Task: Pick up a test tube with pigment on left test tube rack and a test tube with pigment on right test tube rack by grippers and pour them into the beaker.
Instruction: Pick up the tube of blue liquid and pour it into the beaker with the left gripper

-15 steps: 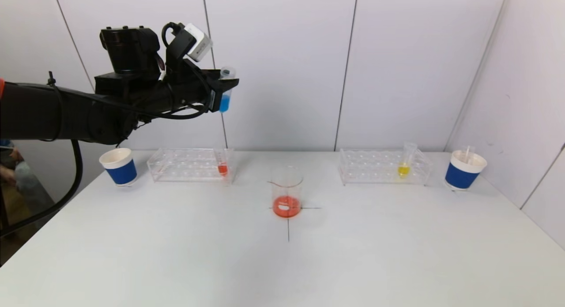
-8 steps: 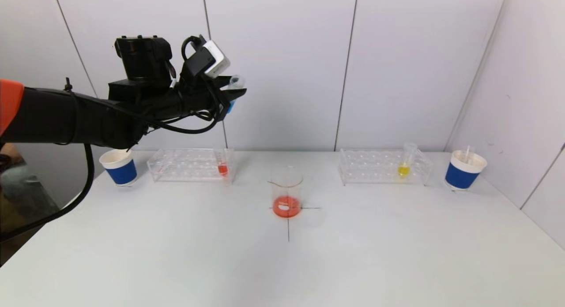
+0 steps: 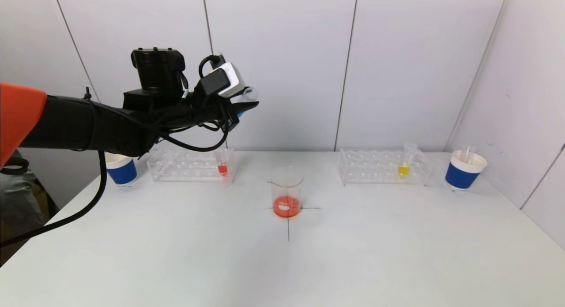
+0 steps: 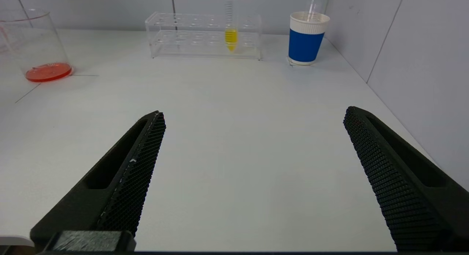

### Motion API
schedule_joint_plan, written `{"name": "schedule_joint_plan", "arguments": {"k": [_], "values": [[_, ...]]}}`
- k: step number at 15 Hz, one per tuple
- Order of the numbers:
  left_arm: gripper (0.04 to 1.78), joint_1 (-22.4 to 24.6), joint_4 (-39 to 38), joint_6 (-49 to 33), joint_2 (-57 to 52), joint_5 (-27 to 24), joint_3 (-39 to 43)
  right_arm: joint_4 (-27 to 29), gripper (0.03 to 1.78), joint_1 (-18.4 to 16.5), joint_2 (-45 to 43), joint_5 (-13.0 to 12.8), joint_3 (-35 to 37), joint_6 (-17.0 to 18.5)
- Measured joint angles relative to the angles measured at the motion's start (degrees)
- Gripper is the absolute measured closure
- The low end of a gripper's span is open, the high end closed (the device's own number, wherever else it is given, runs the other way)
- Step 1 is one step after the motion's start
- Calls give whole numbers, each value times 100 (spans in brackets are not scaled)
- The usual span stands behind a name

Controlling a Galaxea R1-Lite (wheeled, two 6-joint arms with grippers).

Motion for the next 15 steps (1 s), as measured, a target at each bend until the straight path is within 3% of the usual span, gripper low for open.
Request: {"name": "schedule_joint_plan", "arguments": {"k": [8, 15], "values": [[138, -188, -1830, 215, 383, -458, 568, 0, 4, 0, 0, 0, 0, 0], [138, -227, -2048, 898, 557, -709, 763, -2, 4, 0, 0, -1, 0, 0]]}}
